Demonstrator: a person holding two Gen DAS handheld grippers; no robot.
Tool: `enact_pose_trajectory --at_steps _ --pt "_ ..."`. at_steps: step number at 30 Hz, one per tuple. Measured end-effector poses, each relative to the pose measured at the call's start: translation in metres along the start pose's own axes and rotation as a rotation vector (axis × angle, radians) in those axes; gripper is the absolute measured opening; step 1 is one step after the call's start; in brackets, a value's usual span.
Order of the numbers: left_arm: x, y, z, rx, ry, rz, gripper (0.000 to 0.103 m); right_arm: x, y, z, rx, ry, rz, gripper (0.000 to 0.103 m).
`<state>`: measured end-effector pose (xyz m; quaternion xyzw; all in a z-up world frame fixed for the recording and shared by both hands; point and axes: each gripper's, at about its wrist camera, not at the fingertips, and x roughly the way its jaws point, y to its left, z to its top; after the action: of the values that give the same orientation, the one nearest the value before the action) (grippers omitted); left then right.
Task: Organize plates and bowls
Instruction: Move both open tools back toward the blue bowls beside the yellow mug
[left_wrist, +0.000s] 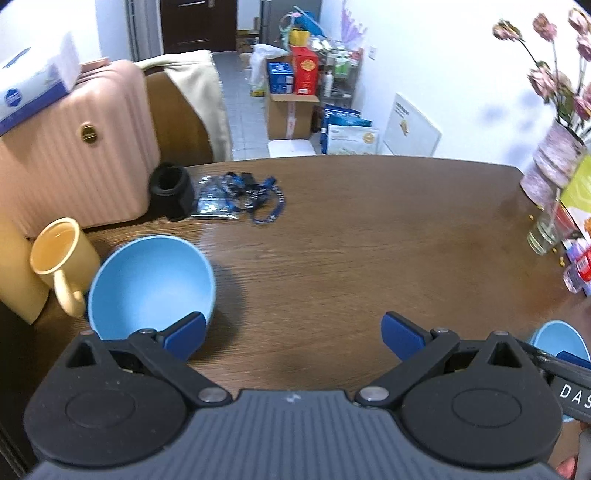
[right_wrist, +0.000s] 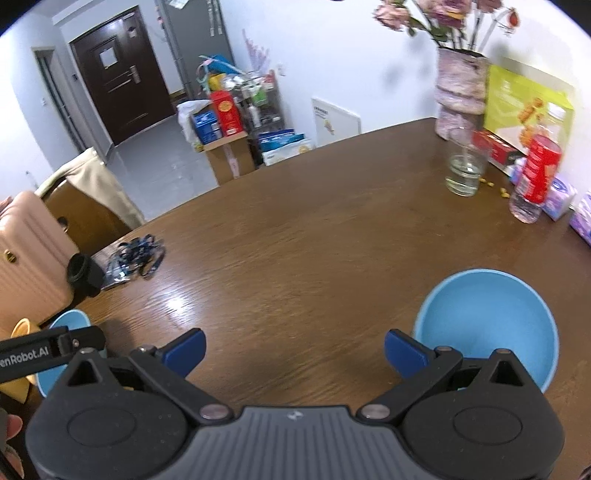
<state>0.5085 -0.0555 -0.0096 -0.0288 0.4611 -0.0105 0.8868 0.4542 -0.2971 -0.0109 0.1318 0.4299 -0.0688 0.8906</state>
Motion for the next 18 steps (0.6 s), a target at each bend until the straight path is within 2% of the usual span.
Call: enact_pose_trajectory --at_steps 12,18 --pt "-0.005 0.058 0.009 -0.109 -0.013 0.041 0.103 0.010 0.063 0.009 -0.105 0.022 0.054 0.103" --pt "-0.013 0.090 0.020 -0.168 -0.032 0.083 0.103 0.013 0.096 0.017 -0.164 0.043 0.107 0.103"
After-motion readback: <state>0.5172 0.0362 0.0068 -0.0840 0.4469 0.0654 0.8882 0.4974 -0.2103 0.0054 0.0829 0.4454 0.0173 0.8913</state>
